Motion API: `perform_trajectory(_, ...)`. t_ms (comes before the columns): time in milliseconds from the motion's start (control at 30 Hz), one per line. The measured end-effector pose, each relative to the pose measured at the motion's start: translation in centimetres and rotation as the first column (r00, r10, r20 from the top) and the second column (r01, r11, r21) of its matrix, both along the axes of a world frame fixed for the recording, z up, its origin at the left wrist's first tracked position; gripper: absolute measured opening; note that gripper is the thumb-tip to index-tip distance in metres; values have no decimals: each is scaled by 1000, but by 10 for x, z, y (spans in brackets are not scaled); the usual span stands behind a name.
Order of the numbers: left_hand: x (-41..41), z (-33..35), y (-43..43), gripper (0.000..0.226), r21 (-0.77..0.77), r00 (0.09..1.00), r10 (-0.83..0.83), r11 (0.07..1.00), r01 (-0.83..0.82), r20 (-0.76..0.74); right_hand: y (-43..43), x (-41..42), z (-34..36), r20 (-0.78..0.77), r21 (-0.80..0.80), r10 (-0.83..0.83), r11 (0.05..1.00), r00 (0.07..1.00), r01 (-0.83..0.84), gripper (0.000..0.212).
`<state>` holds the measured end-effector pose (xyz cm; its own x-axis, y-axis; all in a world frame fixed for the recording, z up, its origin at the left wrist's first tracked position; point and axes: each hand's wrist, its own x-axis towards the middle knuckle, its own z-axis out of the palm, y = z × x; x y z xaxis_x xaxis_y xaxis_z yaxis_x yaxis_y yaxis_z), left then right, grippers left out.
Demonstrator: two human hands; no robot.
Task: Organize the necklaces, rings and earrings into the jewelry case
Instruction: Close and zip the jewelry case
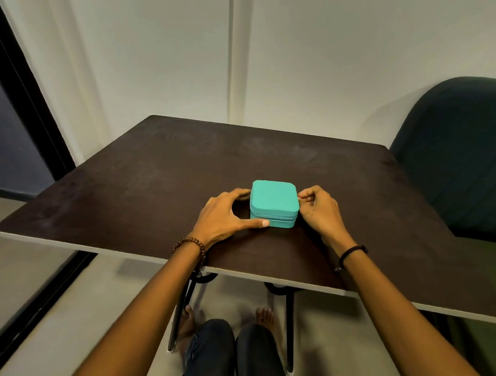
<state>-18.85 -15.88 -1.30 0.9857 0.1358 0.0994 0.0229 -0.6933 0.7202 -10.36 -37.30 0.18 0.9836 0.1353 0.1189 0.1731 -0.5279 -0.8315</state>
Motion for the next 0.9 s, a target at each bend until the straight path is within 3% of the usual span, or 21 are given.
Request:
perform_trajectory(200, -13, 4, -11, 93, -27, 998, 62, 998, -61, 31, -11, -27, 3, -72, 8, 116, 993, 991, -116, 35)
perform_trajectory(367, -14, 1, -8, 86, -87, 996, 89, 993, -86, 29, -6, -30, 3, -136, 128, 133, 985, 982, -116, 32)
perform_trajectory(500, -5, -3, -2, 76, -96, 990, 126, 988, -120, 68, 8, -25, 3, -205, 221, 251, 954, 946, -205, 38)
perform_trajectory(600, 8, -9, 14, 69, -143, 982, 163, 978, -149, 97, 24, -13, 5, -186, 259, 341, 922, 921, -288, 44)
perform_trajectory(700, 26, -9, 38, 68, -160, 976, 189, 972, -171, 108, 44, 4, 7, -170, 253, 378, 909, 910, -330, 68)
perform_trajectory(900, 78, -4, 92, 67, -130, 951, 290, 952, -275, 110, 112, 52, 6, -109, 247, 455, 873, 884, -420, 78)
